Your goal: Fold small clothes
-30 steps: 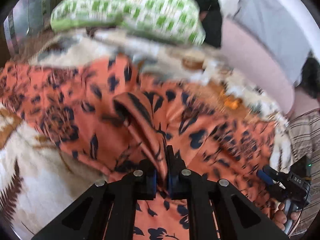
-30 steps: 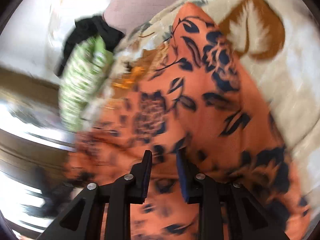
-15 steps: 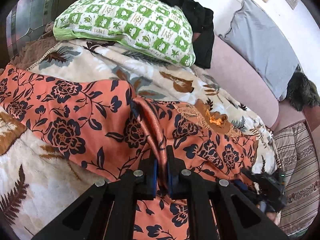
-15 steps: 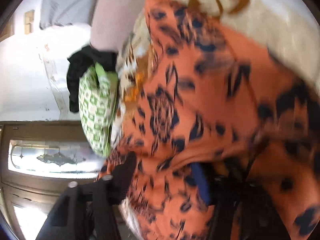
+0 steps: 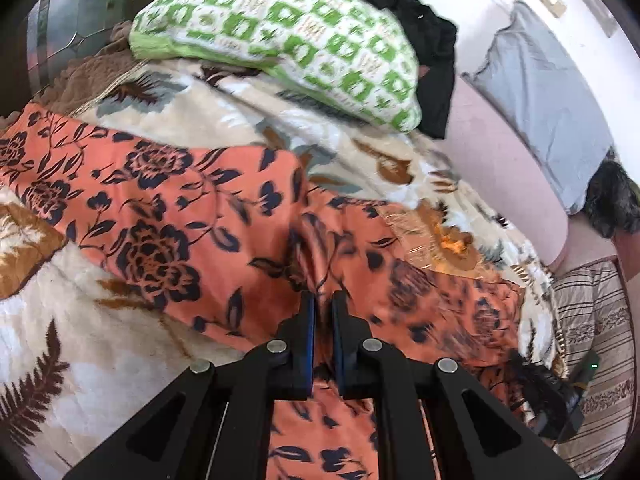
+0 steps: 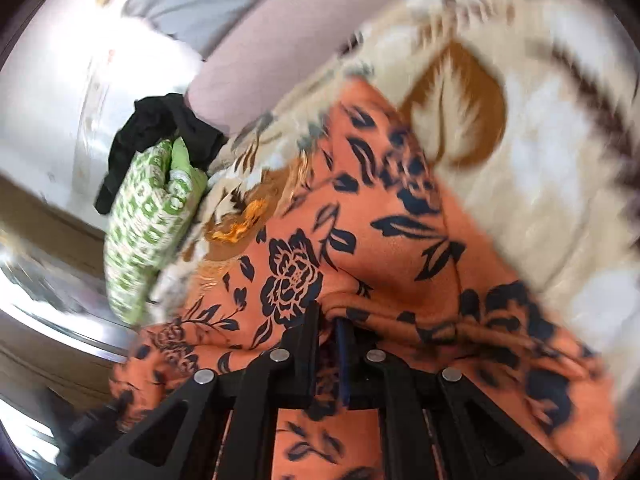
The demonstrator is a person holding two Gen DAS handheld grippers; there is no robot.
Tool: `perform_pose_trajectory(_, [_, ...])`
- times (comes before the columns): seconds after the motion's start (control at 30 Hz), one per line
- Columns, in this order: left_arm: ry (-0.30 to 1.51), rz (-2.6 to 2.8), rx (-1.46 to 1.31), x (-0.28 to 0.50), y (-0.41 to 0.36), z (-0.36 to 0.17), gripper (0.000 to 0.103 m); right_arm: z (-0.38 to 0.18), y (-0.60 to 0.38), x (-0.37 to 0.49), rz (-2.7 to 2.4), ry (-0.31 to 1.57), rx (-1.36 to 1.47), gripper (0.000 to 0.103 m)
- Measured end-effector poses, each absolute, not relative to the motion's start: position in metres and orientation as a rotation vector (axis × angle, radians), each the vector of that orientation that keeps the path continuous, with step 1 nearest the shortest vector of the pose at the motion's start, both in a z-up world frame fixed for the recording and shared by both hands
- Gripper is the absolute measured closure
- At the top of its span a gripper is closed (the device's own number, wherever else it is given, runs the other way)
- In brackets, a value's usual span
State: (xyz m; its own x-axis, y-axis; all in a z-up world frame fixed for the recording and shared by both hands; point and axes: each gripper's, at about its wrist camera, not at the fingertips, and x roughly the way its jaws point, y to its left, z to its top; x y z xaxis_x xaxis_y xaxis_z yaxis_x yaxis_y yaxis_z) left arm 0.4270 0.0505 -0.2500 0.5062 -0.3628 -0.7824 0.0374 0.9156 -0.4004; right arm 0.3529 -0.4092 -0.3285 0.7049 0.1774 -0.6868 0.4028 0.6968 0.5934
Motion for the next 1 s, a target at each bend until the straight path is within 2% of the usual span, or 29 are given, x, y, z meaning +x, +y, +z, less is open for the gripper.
perform_pose_trajectory(0.1, [1.068,-0.199,-0.340,0.430,0.059,-0.261,0.095,-0.321,-0.433,0.342,-0.232,0.777,0.755,0.095])
perform_pose_trajectory(0.3, [1.065,-0.240,-0.304,0.425,0.042,-0.259,0.095,-0.328,-0.469,0.331,-0.217,0.822,0.873,0.095])
perform_pose_trajectory(0.37, [1.067,-0.263,-0.273,0.424,0.027,-0.255,0.090,-0.325,-0.456,0.334,-0.146,0.882,0.890,0.094])
perform_pose_trajectory(0.4, [1.079,-0.255,-0.260,0.425,0.022,-0.257,0.073,-0.323,-0.448,0.339,-0.105,0.932,0.880,0.094])
perform_pose_trajectory(0.43, [1.097,-0.230,-0.242,0.427,0.018,-0.262,0.047,-0.319,-0.439,0.340,-0.070,0.941,0.885,0.094])
perform_pose_trajectory(0.47, [1.111,-0.200,-0.231,0.428,0.015,-0.267,0.040,-0.315,-0.433,0.340,-0.045,0.927,0.889,0.094])
perform_pose_trajectory(0.5, [1.127,-0.170,-0.225,0.431,0.013,-0.274,0.038,-0.309,-0.426,0.342,-0.006,0.910,0.879,0.094])
perform_pose_trajectory(0.57, [1.154,-0.170,-0.239,0.436,0.009,-0.286,0.039,-0.300,-0.412,0.348,0.049,0.877,0.823,0.094])
perform_pose_trajectory(0.6, [1.138,-0.176,-0.249,0.437,0.007,-0.288,0.046,-0.297,-0.405,0.350,0.040,0.854,0.789,0.094])
perform_pose_trajectory(0.63, [1.120,-0.172,-0.241,0.439,0.004,-0.288,0.064,-0.295,-0.401,0.354,0.019,0.827,0.751,0.094])
perform_pose_trajectory(0.73, [1.091,-0.149,-0.172,0.445,-0.005,-0.290,0.094,-0.303,-0.391,0.377,-0.017,0.796,0.621,0.094])
perform_pose_trajectory(0.87, [1.033,-0.151,-0.162,0.453,-0.008,-0.286,0.098,-0.346,-0.387,0.404,-0.050,0.970,0.597,0.093])
perform_pose_trajectory(1.0, [0.837,-0.145,-0.112,0.452,-0.012,-0.257,0.099,-0.335,-0.386,0.401,-0.033,0.943,0.603,0.093])
